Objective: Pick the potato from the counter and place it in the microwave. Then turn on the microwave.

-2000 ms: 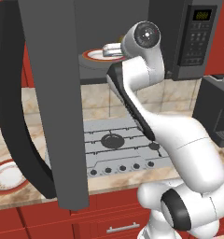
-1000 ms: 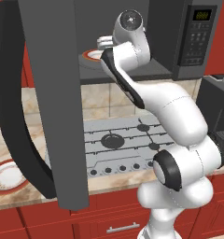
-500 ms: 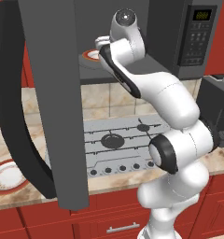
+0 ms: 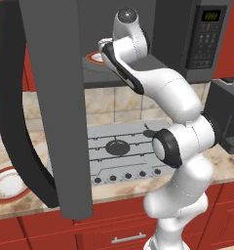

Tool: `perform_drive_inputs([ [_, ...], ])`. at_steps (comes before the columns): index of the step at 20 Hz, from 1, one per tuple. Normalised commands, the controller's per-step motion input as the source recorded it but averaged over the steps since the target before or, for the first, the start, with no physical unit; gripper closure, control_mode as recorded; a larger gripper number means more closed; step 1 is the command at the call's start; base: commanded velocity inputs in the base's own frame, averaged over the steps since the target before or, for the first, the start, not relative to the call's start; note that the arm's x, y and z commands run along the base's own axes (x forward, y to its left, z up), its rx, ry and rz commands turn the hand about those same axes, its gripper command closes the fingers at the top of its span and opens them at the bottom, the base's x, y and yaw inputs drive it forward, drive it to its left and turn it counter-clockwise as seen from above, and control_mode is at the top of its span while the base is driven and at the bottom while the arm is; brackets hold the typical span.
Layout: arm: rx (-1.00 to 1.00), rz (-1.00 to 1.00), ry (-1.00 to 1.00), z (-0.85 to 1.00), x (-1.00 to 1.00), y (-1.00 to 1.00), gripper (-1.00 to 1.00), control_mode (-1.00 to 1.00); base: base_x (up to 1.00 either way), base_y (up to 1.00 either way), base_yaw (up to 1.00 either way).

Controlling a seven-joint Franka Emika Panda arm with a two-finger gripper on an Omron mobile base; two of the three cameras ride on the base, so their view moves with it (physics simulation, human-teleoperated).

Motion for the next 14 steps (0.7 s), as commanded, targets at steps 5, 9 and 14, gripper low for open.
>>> perform_drive_inputs([
  [5, 0.0, 0.0, 0.08, -0.07, 0.24, 0.0, 1.0, -1.0, 0.0, 0.0, 0.0],
  [9, 0.0, 0.0, 0.09, -0.08, 0.28, 0.0, 1.0, -1.0, 0.0, 0.0, 0.0],
  [14, 0.0, 0.0, 0.07, -0.09, 0.26, 0.0, 1.0, -1.0, 0.0, 0.0, 0.0],
])
